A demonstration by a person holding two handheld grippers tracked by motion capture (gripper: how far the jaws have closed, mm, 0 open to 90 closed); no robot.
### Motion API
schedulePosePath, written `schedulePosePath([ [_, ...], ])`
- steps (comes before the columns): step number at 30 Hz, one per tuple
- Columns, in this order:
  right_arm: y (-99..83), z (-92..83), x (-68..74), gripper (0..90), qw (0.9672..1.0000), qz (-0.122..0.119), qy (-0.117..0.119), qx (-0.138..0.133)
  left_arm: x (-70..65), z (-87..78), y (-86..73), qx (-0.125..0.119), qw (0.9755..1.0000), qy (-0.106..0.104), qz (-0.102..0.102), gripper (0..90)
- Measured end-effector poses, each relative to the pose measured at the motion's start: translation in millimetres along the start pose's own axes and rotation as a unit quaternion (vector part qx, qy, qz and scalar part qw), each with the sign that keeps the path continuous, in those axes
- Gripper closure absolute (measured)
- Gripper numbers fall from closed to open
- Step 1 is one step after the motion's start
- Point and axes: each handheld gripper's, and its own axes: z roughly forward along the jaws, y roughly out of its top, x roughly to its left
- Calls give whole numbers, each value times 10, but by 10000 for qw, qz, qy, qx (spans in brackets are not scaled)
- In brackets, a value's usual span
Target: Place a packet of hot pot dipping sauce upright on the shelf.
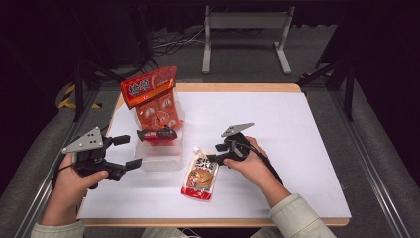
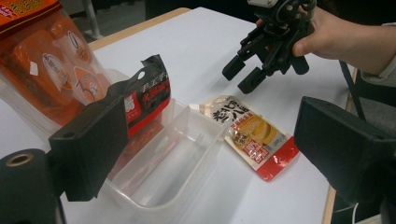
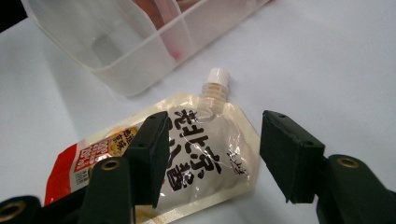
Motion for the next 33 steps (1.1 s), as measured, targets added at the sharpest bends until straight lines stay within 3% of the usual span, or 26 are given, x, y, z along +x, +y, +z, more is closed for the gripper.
schedulePosePath([
  [13, -117, 171, -33, 338, 9995, 95, -208, 217, -10, 49, 8, 190, 9998, 37, -61, 124],
  [16, -130, 206, -24, 337, 9989, 313, -49, 353, -17, 55, 15, 158, 9999, 40, -53, 134],
  [26, -138, 276, 16, 267, 9987, 212, -135, 438, -22, 74, 12, 182, 9998, 2, -38, 133],
  [33, -144, 291, 85, 336, 9984, 7, -295, 473, -38, 90, 21, 206, 9998, -30, -42, 132],
])
